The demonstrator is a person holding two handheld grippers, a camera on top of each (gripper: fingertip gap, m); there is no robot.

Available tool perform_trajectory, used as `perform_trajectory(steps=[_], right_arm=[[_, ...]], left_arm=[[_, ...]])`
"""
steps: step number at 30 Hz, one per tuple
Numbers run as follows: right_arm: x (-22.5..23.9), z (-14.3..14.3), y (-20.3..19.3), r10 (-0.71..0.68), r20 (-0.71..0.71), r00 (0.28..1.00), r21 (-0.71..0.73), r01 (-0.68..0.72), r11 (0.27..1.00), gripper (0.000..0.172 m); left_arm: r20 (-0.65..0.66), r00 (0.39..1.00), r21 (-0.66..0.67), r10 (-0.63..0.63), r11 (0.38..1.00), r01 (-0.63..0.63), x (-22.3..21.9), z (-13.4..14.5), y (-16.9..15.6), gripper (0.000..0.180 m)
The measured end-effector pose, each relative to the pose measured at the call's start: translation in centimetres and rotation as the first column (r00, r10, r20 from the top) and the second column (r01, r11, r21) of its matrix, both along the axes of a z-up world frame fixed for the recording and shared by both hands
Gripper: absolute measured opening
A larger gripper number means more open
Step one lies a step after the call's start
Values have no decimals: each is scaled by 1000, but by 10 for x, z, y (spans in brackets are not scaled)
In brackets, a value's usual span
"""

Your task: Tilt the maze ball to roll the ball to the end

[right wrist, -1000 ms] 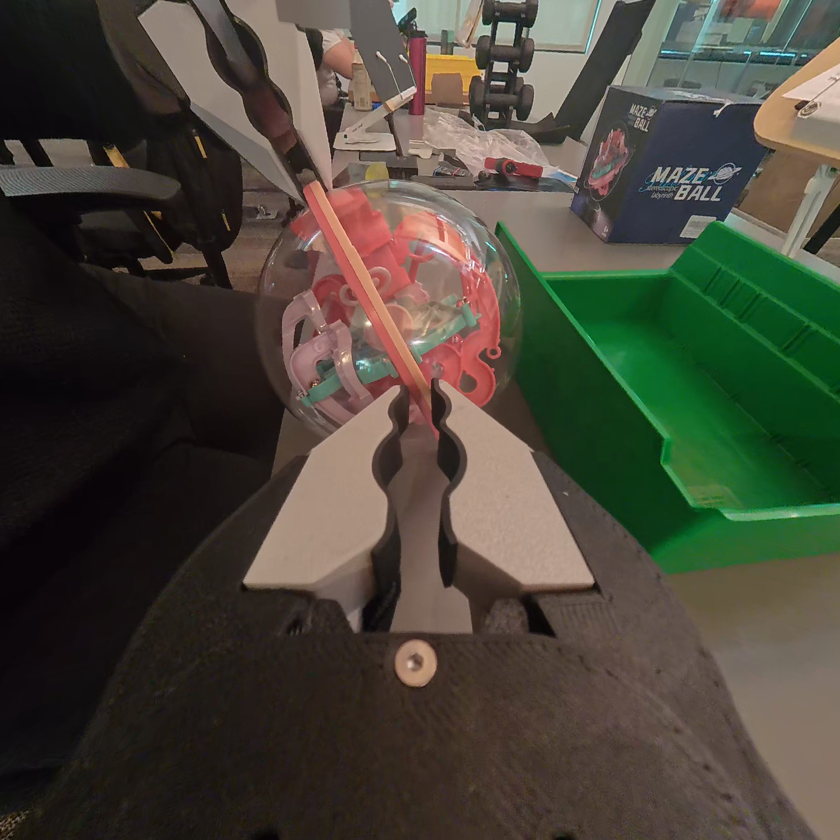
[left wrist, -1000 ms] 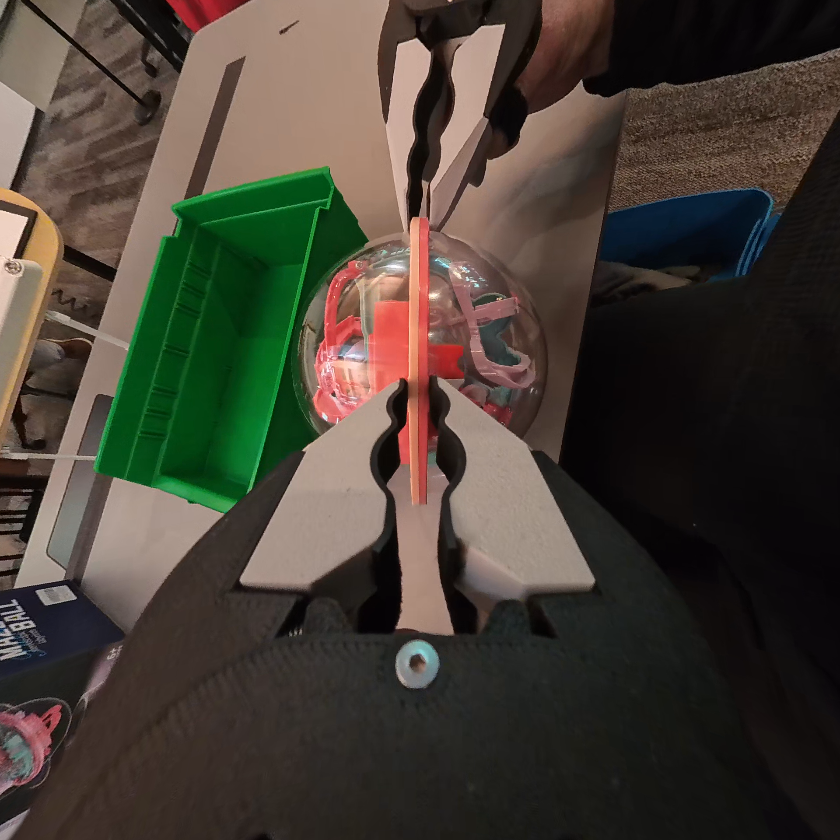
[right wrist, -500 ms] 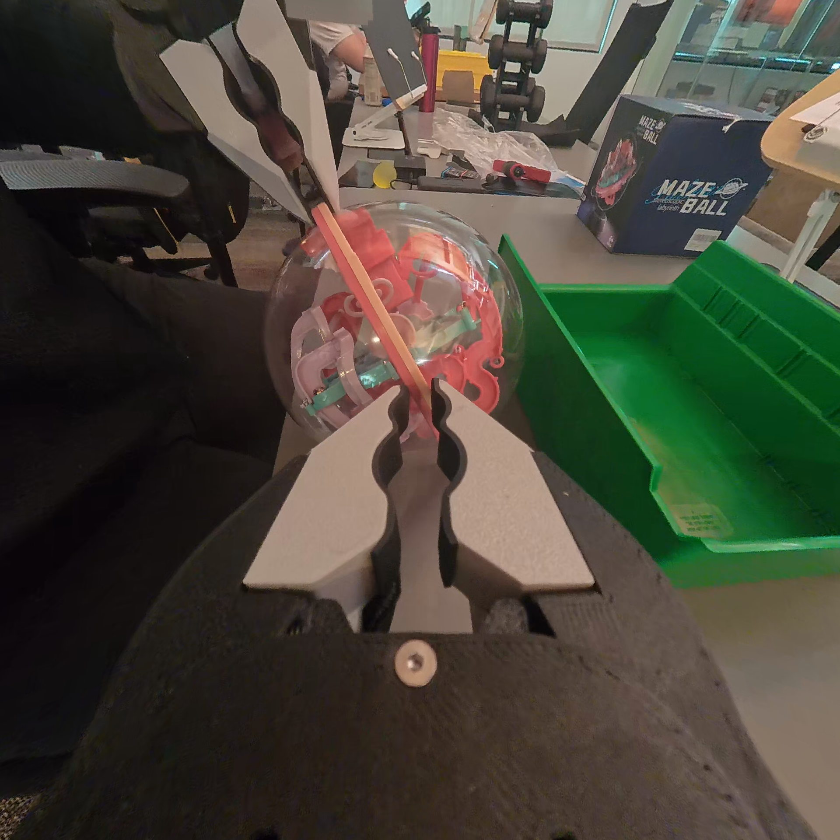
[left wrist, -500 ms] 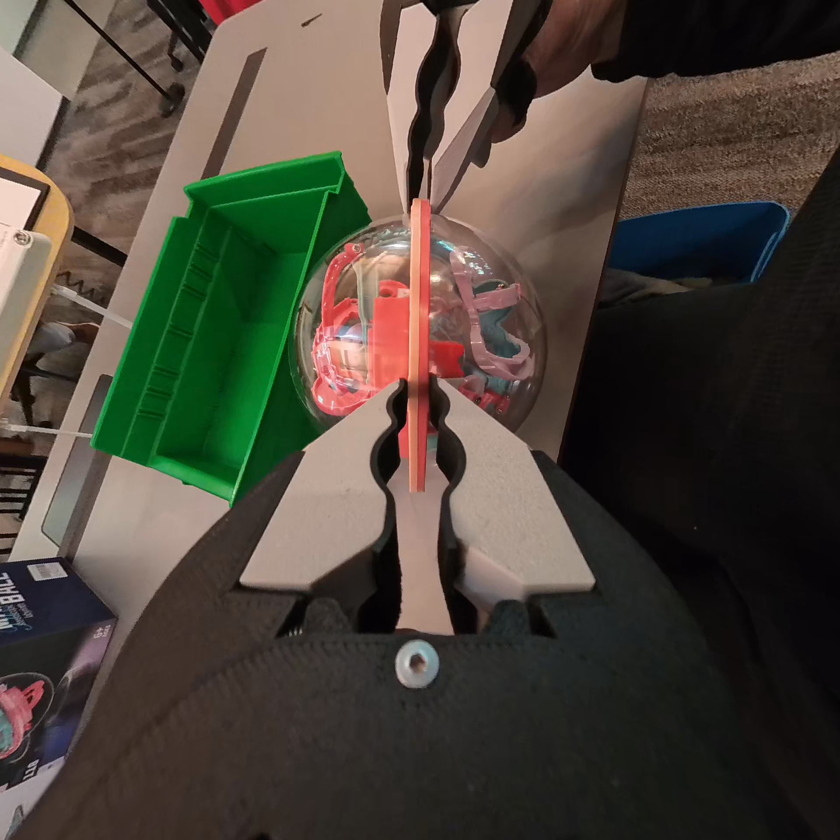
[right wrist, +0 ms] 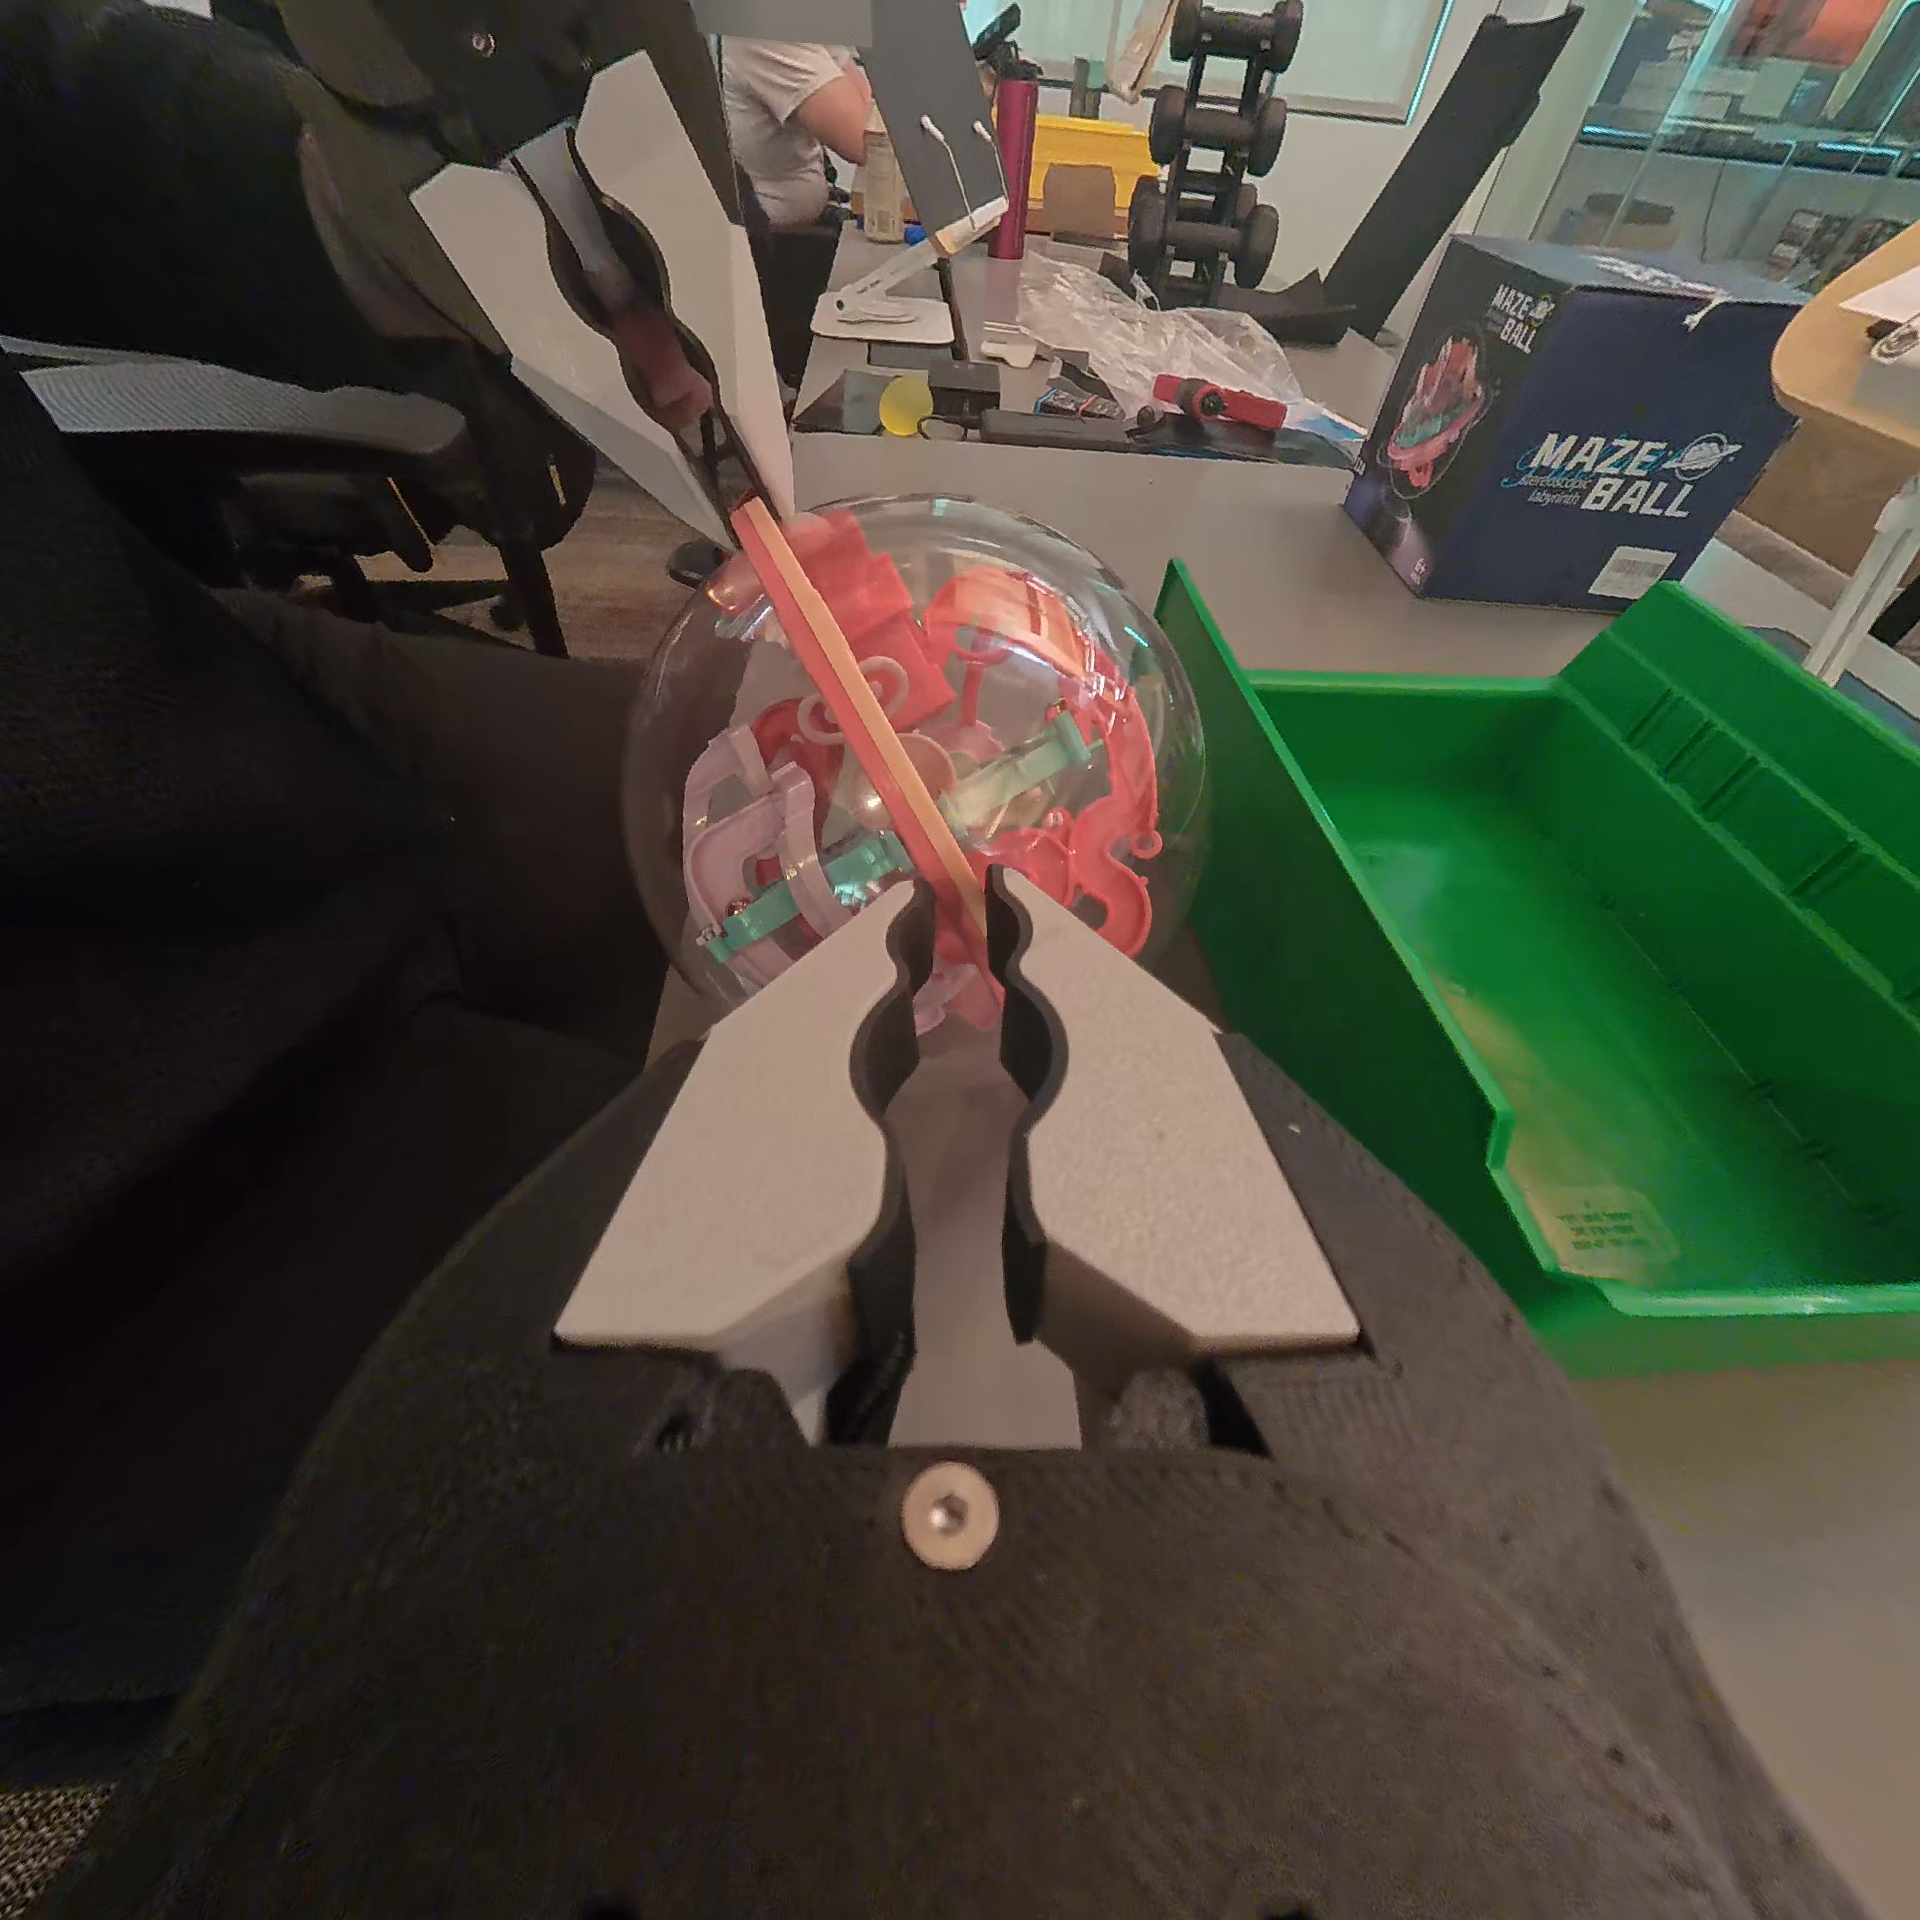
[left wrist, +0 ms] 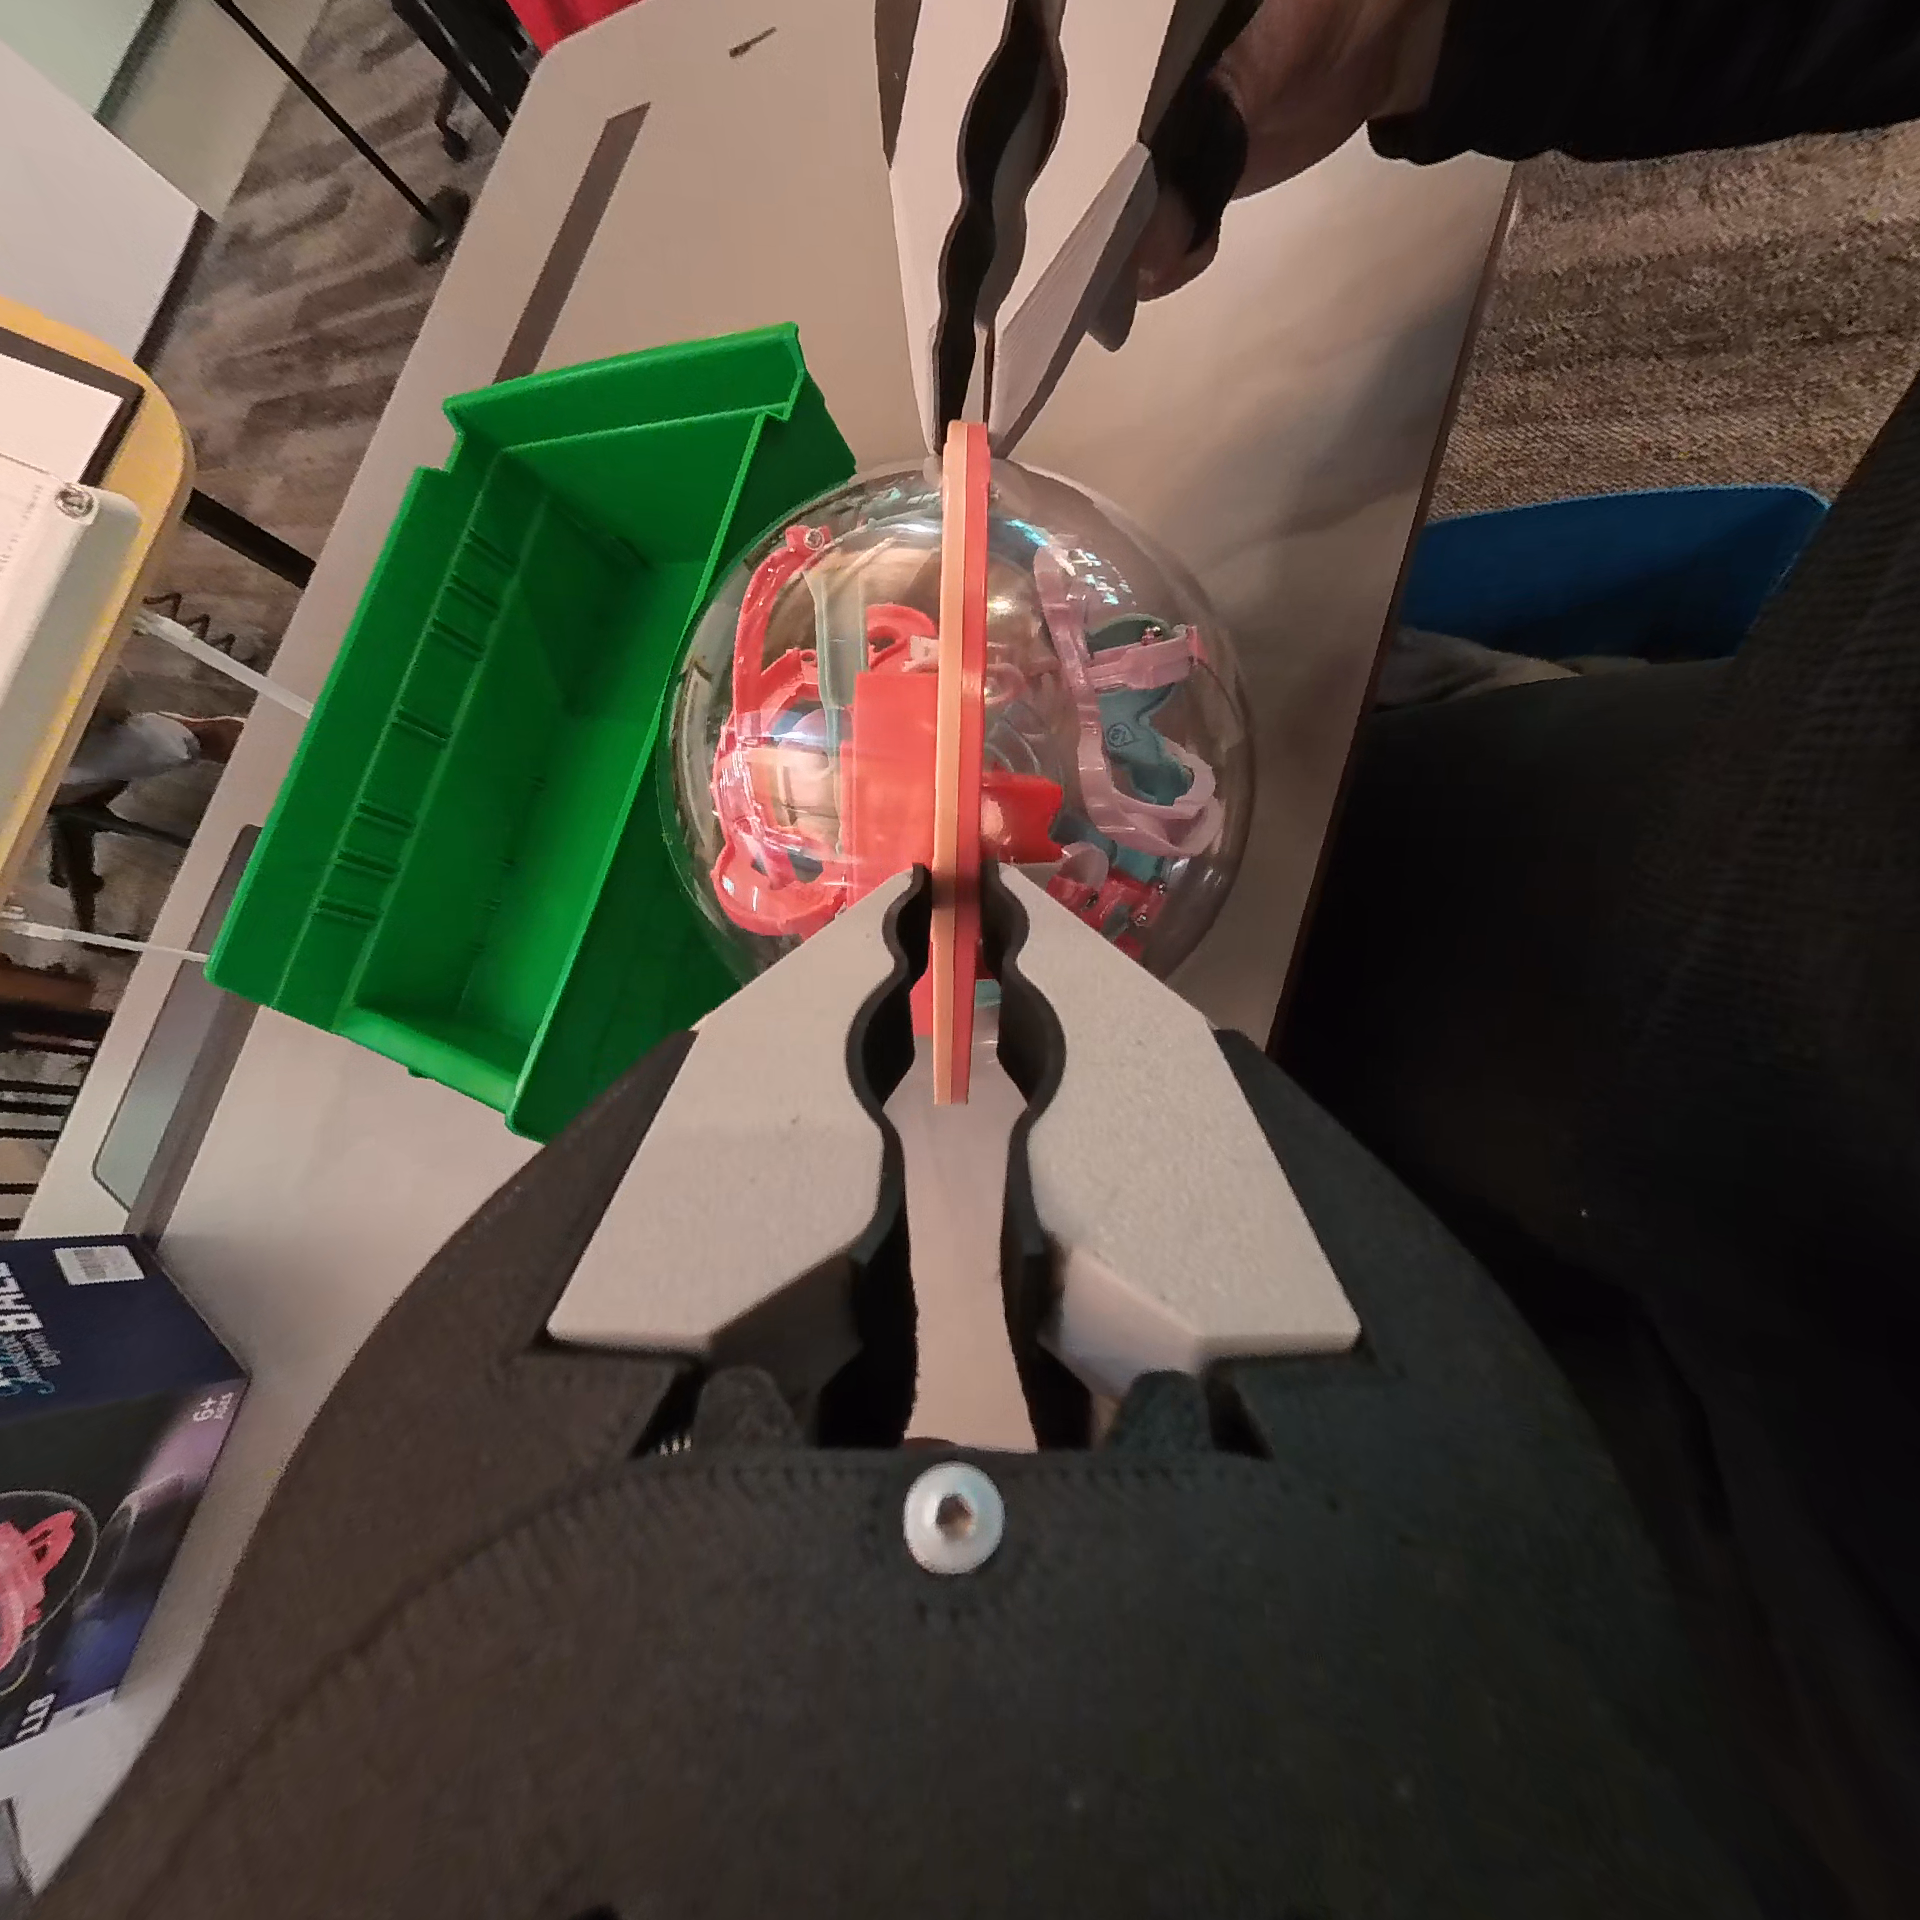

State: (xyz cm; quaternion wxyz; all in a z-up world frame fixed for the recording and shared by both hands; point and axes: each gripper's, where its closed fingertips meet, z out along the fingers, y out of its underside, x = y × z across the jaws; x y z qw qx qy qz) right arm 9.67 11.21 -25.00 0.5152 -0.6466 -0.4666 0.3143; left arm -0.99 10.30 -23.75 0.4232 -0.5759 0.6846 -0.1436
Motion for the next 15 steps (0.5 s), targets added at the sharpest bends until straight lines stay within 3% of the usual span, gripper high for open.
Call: perform_trajectory(steps=[15], right_arm=[[-6, 8, -1, 30, 5, 1000, 8, -30, 1000, 8]], left_arm=[[15, 999, -14, 28, 1000, -28, -7, -7, 1, 7]])
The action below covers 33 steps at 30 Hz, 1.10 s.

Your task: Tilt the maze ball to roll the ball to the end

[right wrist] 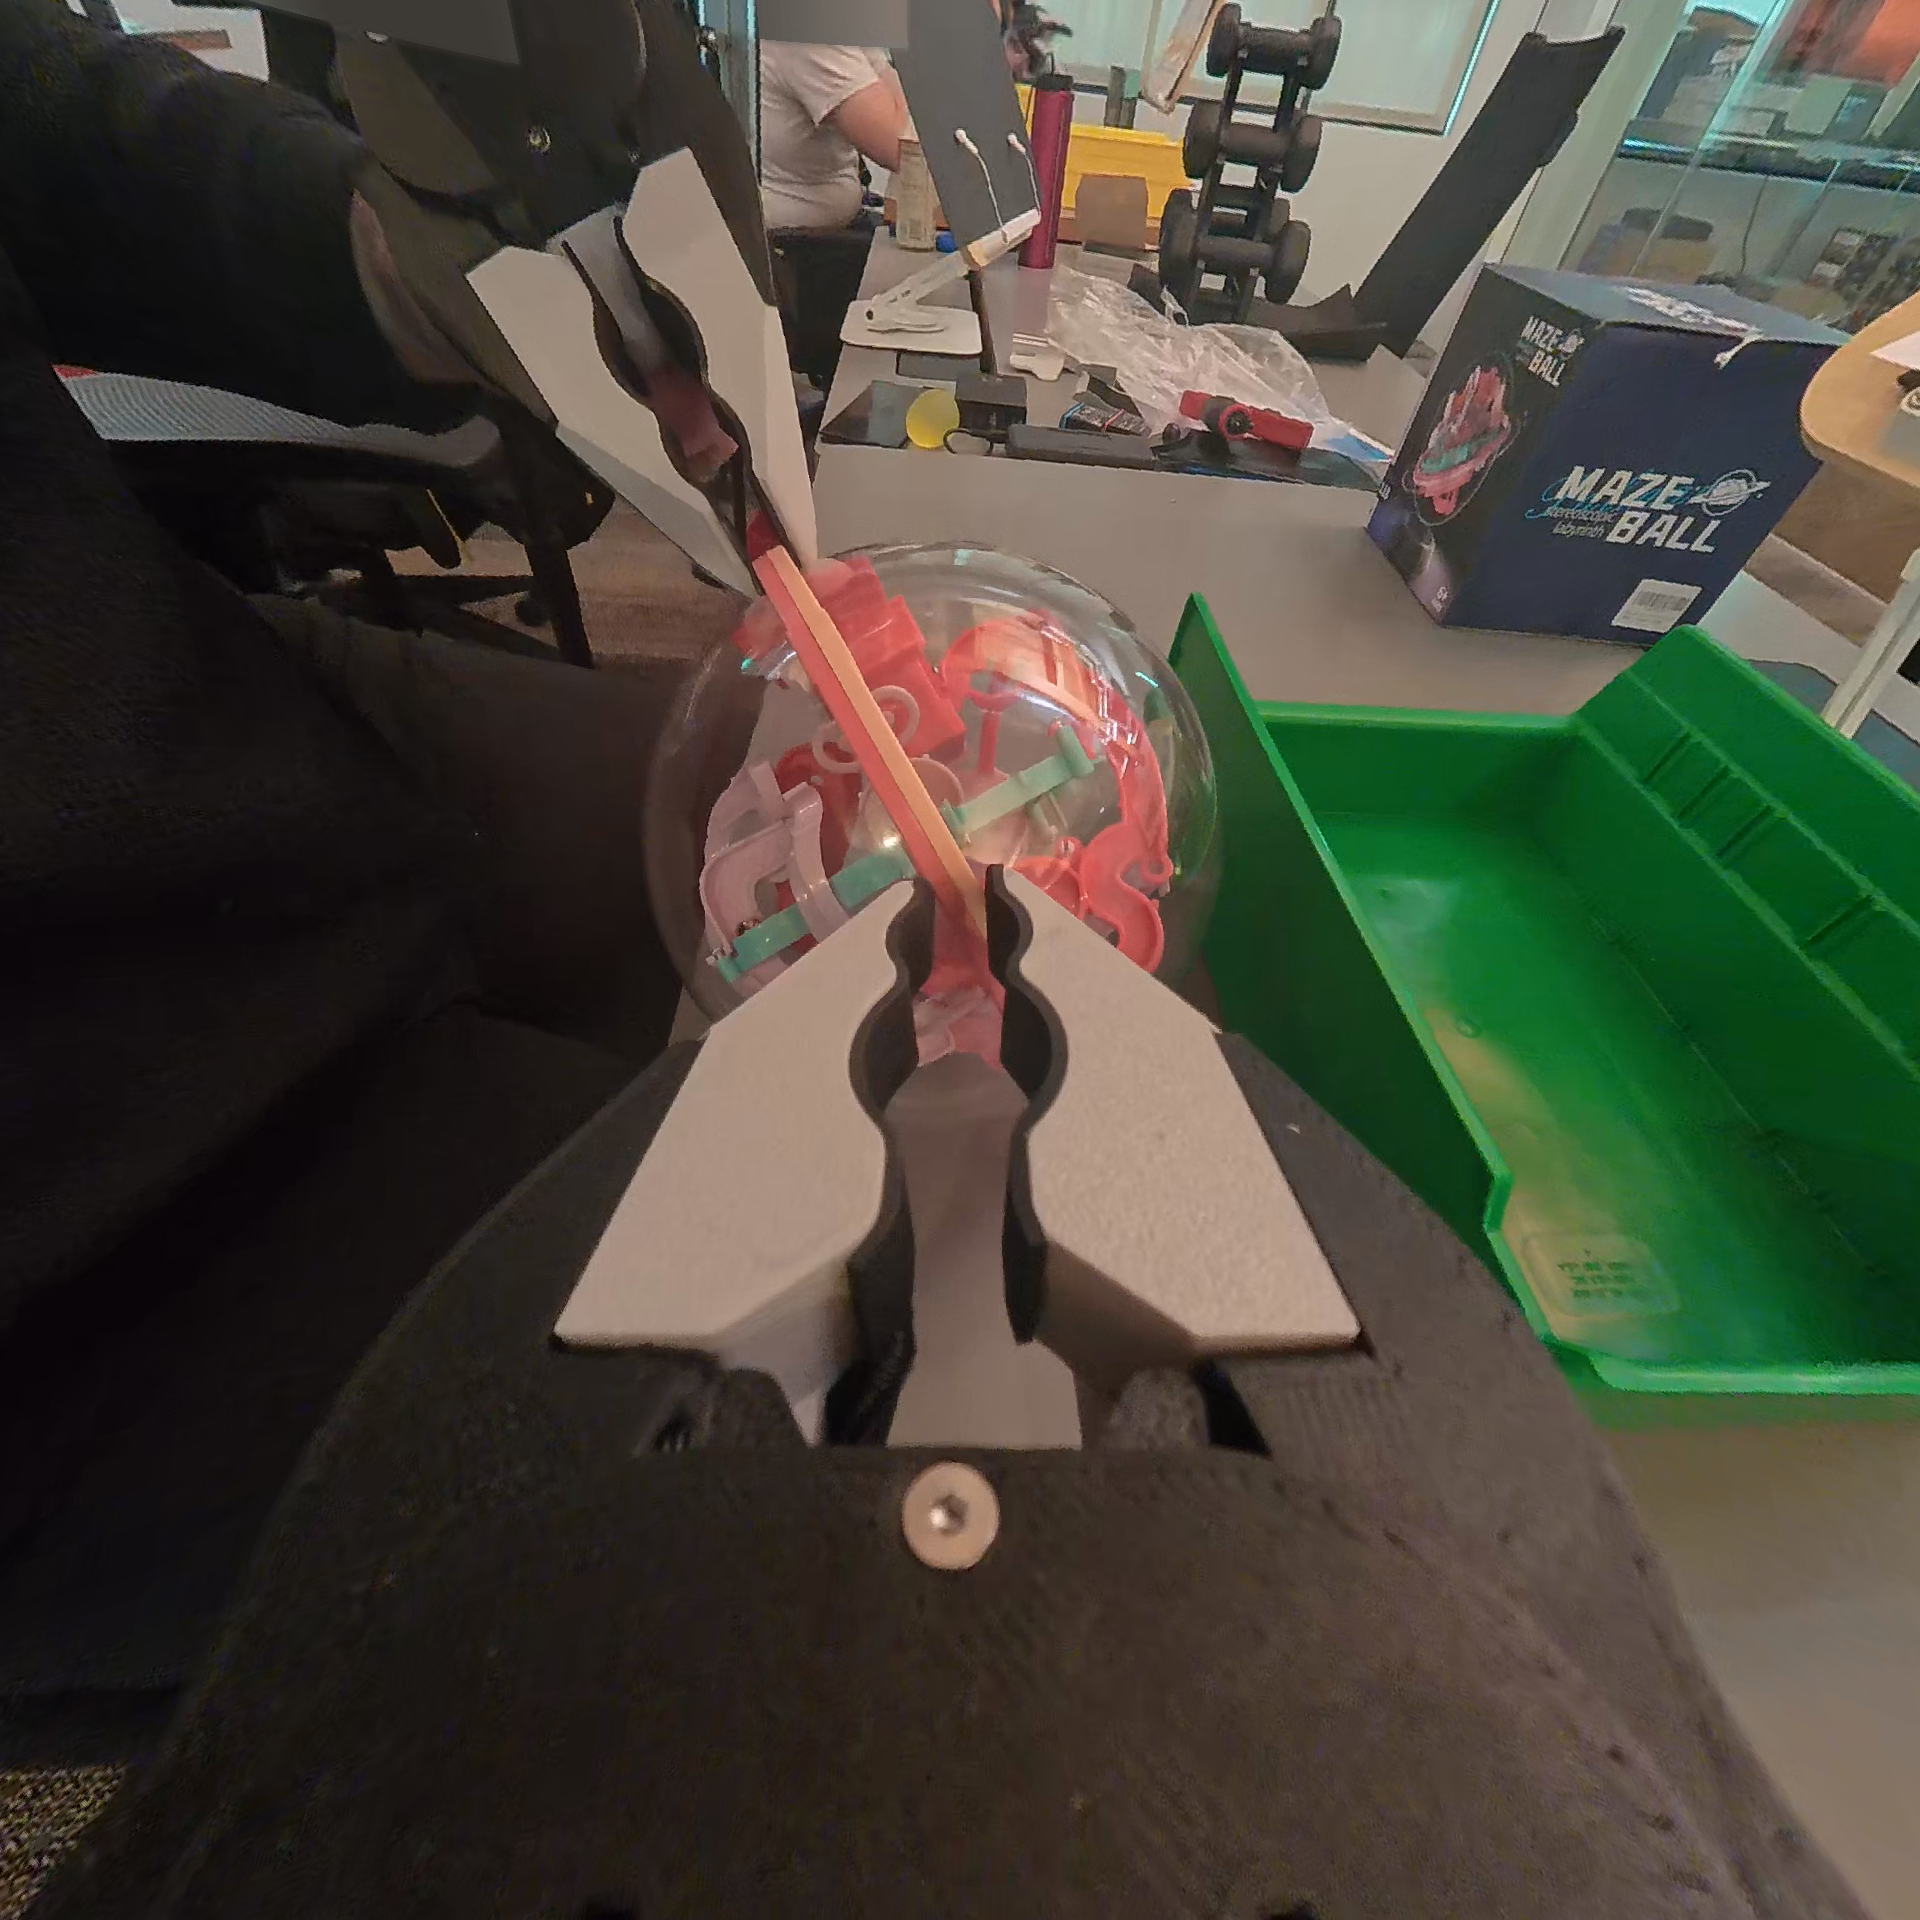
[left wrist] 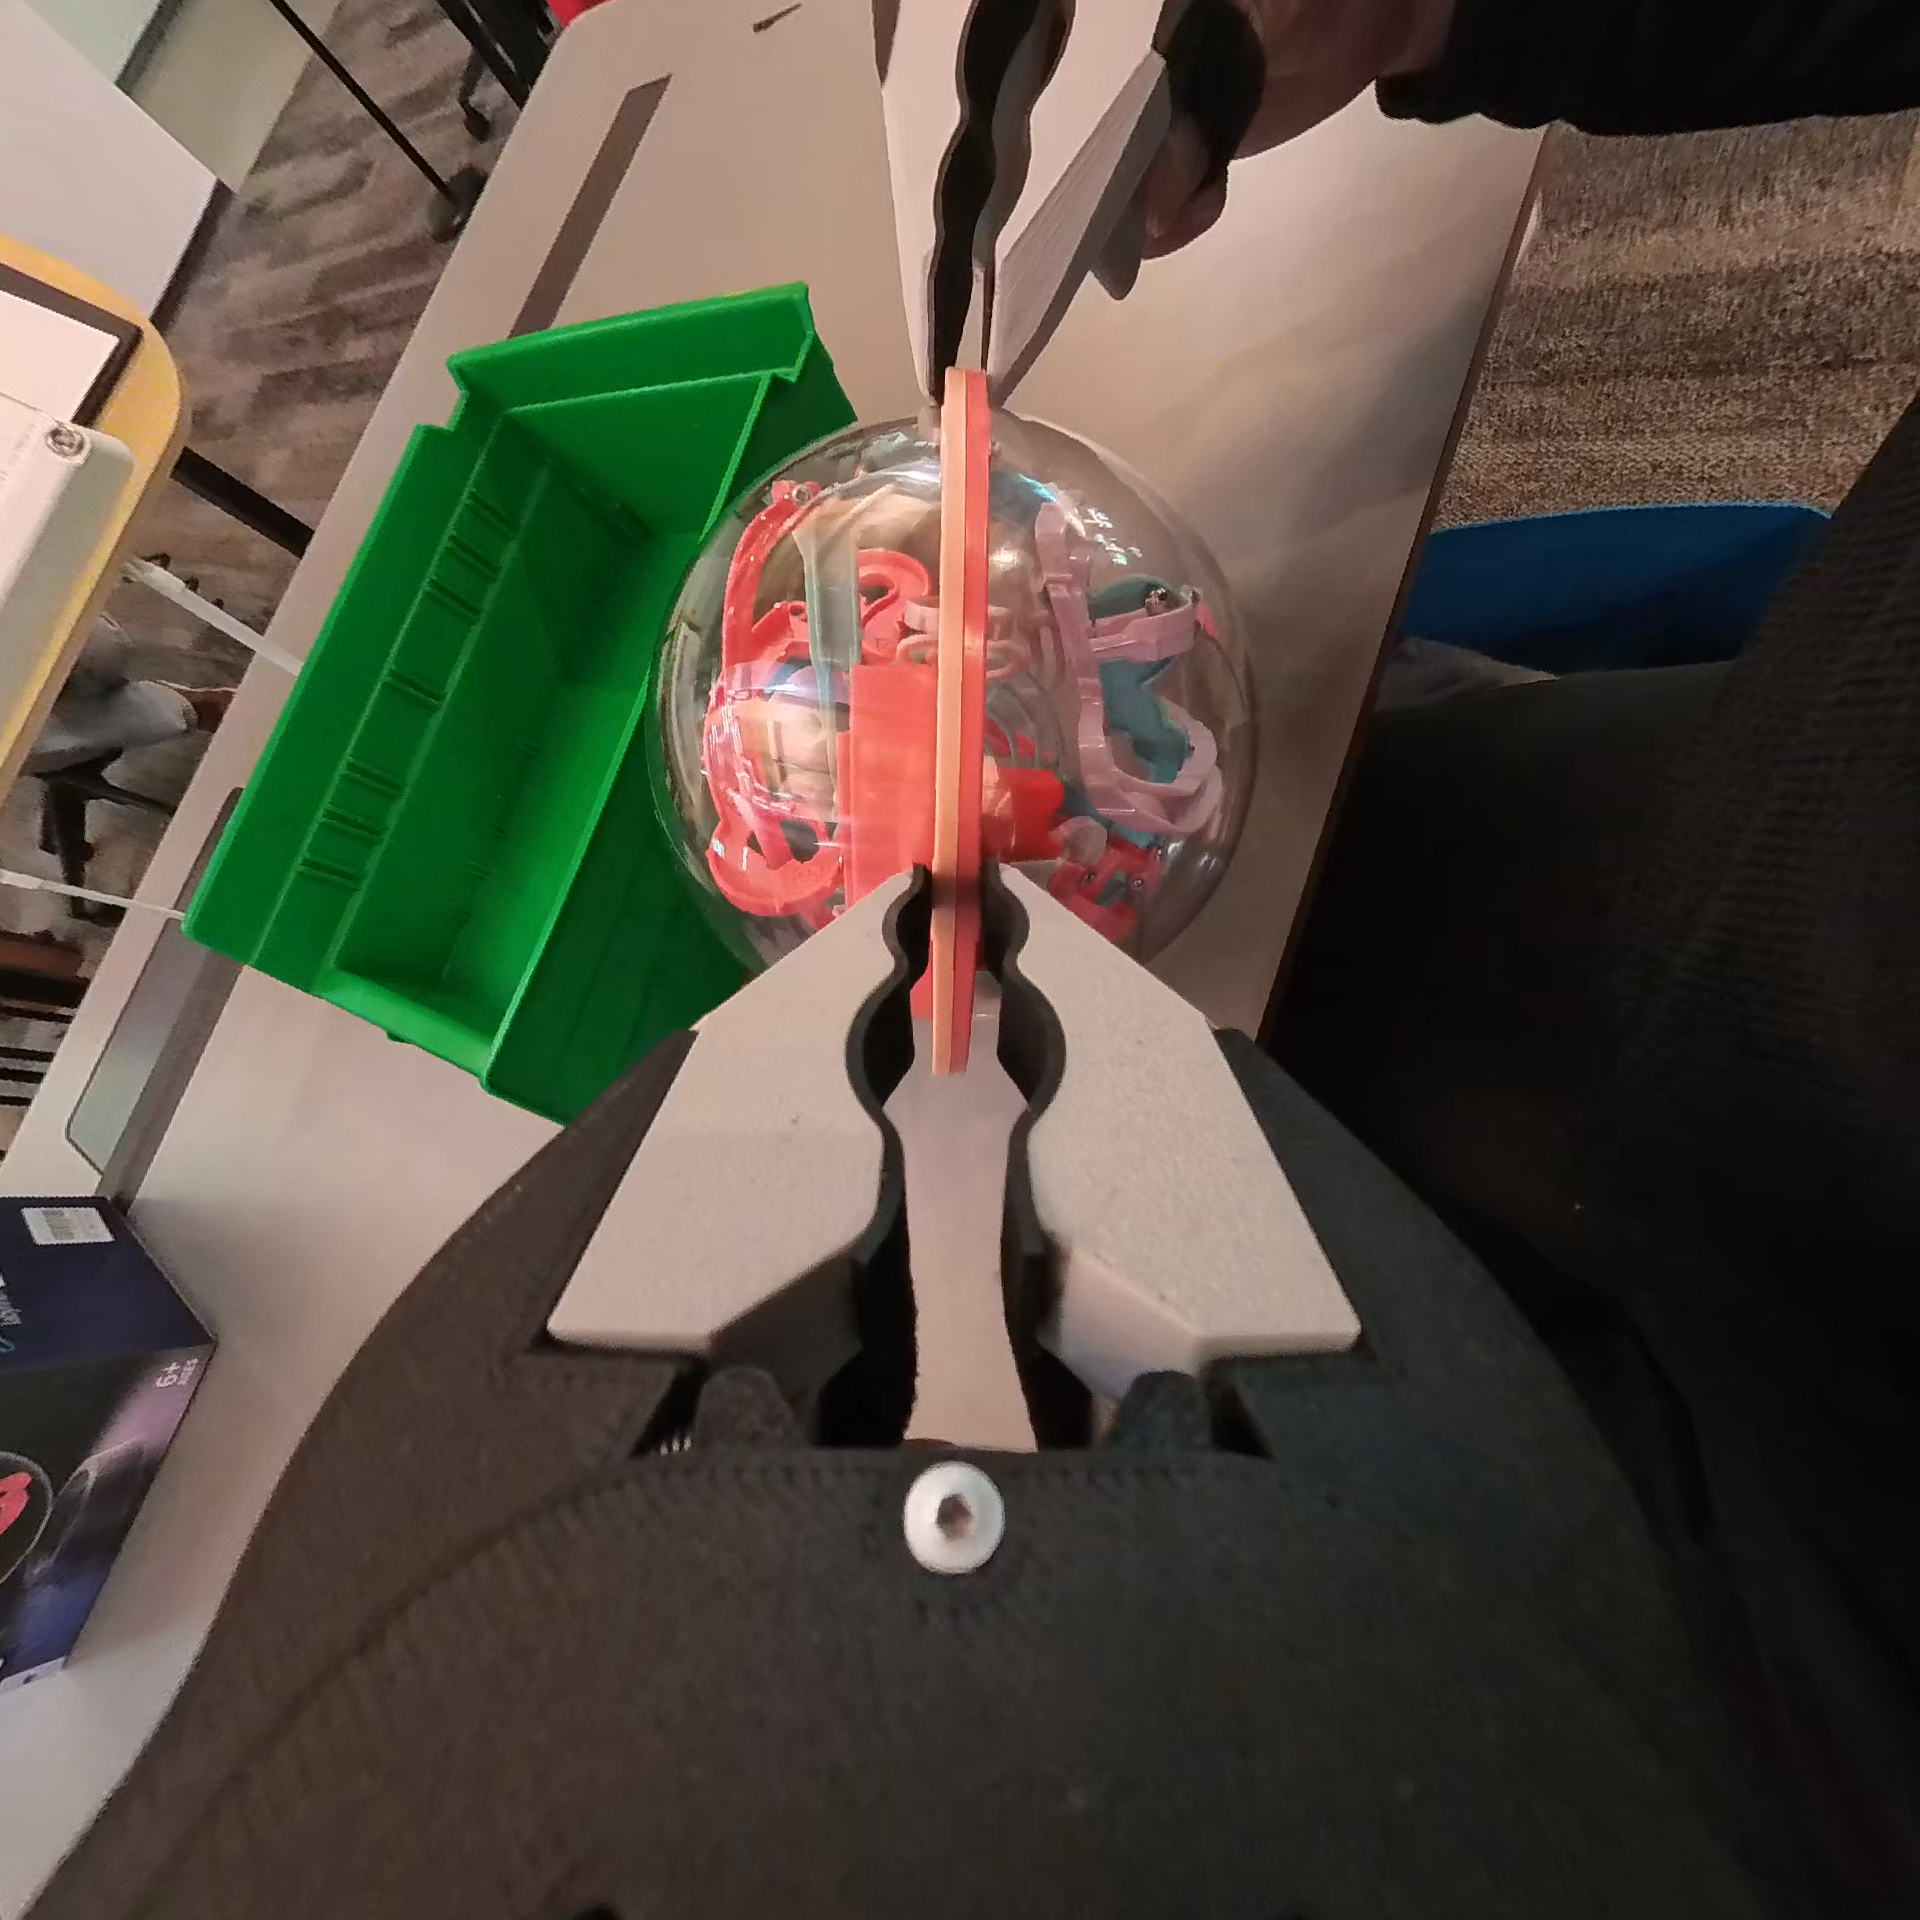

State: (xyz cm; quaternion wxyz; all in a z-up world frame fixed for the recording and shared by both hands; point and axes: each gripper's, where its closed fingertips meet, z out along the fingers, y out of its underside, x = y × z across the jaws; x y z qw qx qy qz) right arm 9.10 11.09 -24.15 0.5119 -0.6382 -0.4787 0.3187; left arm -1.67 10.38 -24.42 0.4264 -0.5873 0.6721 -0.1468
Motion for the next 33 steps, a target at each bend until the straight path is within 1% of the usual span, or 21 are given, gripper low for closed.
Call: perform_trajectory(steps=[18, 33], right_arm=[[-7, 6, -2, 24, 21, 1000, 17, -24, 1000, 8], [-21, 12, -7, 59, 53, 997, 35, -61, 998, 8]], left_arm=[[29, 999, -13, 26, 1000, -26, -6, -6, 1, 7], [67, 994, -44, 81, 996, -78, -19, -14, 3, 8]])
